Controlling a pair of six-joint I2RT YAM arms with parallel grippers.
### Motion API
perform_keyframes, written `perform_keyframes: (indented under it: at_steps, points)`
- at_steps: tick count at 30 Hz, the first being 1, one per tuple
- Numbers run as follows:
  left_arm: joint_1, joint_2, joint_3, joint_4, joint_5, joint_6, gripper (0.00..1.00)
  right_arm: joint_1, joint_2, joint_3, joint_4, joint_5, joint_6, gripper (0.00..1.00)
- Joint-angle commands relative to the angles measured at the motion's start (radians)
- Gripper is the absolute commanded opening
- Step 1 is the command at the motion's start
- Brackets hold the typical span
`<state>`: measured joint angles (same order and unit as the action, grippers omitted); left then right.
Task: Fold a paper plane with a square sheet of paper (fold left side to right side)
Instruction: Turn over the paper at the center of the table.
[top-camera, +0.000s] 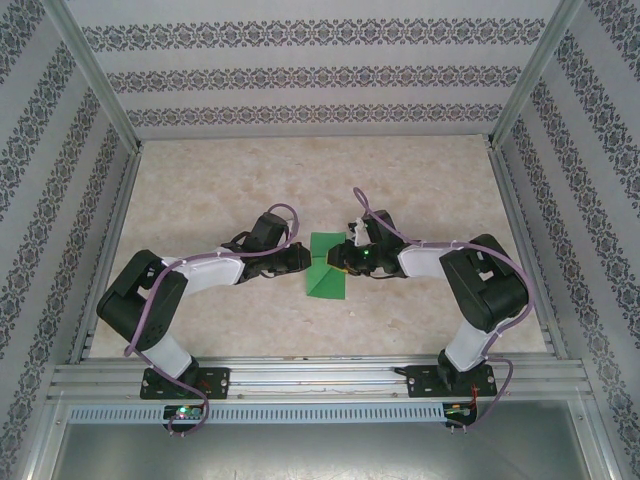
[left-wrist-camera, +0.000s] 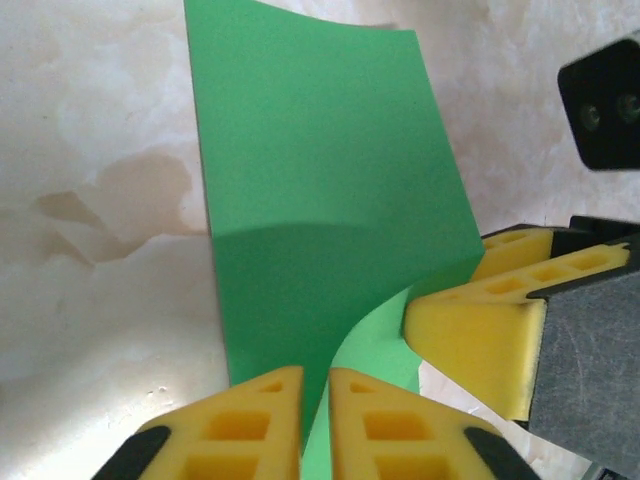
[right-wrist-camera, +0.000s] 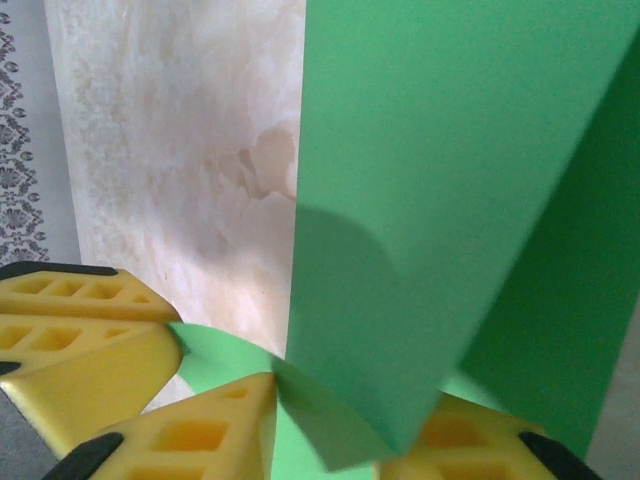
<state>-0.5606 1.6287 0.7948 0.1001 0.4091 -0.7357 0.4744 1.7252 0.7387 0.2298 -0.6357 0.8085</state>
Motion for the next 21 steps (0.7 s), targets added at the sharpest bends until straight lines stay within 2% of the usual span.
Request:
perform_keyframes:
  at_steps: [1, 6, 15, 19, 21]
  points:
    - [0.023, -0.033, -0.024, 0.048, 0.0, -0.032, 0.23, 0.007, 0.001, 0.017, 0.051, 0.015, -0.008, 0.2]
    - [0.059, -0.116, -0.027, 0.042, 0.003, -0.04, 0.41, -0.012, -0.031, 0.014, 0.104, 0.005, 0.002, 0.02]
    - [0.189, -0.355, -0.036, 0.055, 0.038, -0.063, 0.74, -0.128, -0.215, 0.022, 0.171, -0.07, -0.038, 0.0]
    - [0.249, -0.422, -0.063, 0.249, 0.146, -0.145, 0.88, -0.197, -0.31, 0.021, 0.255, -0.139, -0.01, 0.0]
    - [0.262, -0.425, -0.055, 0.349, 0.215, -0.188, 0.91, -0.228, -0.341, 0.022, 0.308, -0.176, 0.027, 0.0]
